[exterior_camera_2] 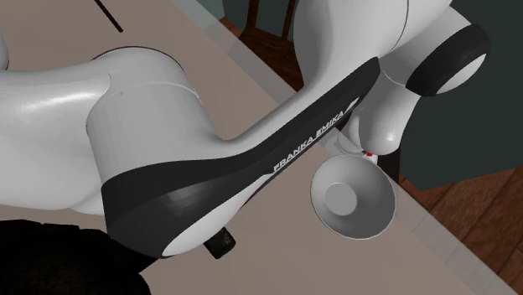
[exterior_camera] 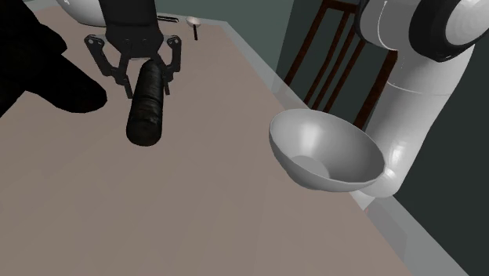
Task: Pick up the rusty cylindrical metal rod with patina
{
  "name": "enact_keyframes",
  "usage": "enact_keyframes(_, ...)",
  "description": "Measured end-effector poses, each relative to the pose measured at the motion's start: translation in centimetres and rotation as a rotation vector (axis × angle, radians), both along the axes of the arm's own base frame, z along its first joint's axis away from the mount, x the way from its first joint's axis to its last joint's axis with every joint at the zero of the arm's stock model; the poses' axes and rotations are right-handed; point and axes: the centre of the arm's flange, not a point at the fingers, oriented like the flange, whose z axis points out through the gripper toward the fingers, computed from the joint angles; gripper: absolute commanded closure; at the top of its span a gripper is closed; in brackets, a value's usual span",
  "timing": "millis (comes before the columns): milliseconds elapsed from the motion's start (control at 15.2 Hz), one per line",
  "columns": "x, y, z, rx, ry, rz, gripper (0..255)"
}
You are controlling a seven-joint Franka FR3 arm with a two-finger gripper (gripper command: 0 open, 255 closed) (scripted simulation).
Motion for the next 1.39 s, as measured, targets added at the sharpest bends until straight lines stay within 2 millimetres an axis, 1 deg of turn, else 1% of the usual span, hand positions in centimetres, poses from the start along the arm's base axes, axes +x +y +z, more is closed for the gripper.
enact_keyframes(462, 0.0, 0.1, 0.2, -0.001, 0.001, 0.000, 255)
enact_keyframes(924, 0.1, 0.1, 3.6, -0.001, 0.002, 0.001, 255)
enact_keyframes(1386, 0.1, 0.1, 7.4, -0.001, 0.001, 0.001, 255)
